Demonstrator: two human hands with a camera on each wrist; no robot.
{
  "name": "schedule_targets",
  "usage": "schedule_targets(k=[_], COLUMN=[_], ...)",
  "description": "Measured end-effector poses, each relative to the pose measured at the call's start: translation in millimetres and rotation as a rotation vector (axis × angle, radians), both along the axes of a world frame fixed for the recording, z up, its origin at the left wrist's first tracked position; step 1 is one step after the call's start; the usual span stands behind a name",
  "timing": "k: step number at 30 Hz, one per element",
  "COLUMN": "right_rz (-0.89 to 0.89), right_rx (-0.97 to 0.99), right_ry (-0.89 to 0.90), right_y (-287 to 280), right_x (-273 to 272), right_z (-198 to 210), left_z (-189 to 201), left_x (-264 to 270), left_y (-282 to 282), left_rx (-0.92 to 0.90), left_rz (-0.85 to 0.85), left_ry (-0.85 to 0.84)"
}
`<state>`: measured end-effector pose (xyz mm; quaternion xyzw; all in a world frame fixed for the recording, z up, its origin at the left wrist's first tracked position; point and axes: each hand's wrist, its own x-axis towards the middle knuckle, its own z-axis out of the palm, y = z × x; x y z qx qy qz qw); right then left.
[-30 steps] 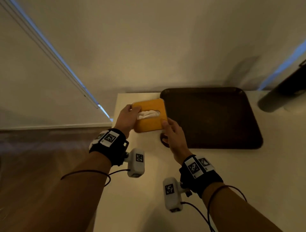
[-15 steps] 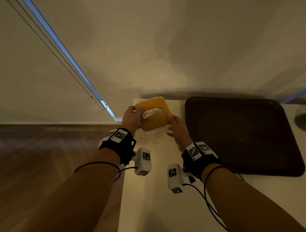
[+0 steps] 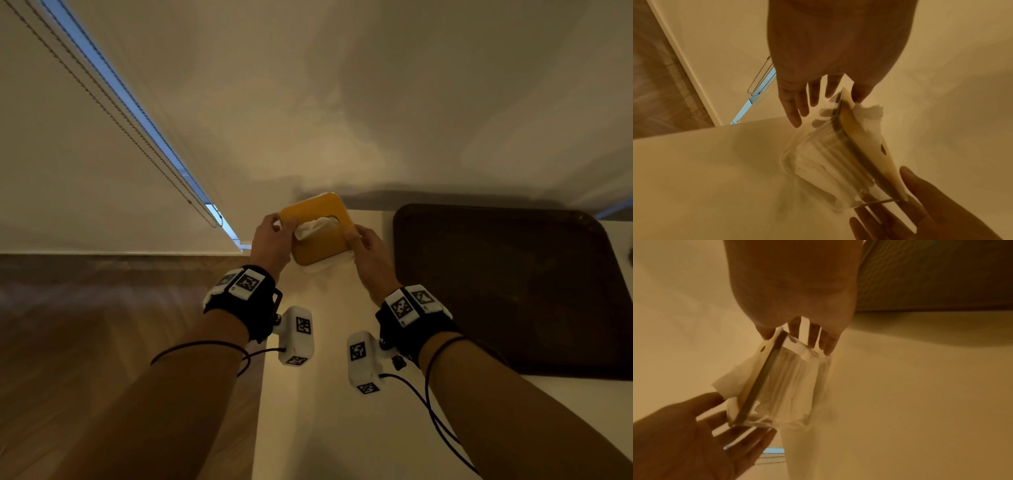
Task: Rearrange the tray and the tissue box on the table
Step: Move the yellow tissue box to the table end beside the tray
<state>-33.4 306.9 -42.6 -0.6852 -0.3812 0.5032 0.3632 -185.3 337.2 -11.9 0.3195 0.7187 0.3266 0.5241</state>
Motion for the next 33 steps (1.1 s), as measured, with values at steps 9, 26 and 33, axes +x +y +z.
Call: schedule_targets(k=[9, 26, 33], right_rz=[-0.117, -0.141, -0.182], right_rx=[0.049, 0.028, 0.024], right_ry=[0.036, 0.138, 0.171], right_y=[15, 13, 12], right_x=[9, -8, -13], right_z=[8, 6, 7], left_z=[-18, -13, -14], left_x=[5, -24, -33], left_y=[-52, -16, -8], left_rx=[0.069, 0.114, 0.15], left_rz=[0.172, 0.057, -0.023], left_ry=[-0.013, -0.017, 0.054])
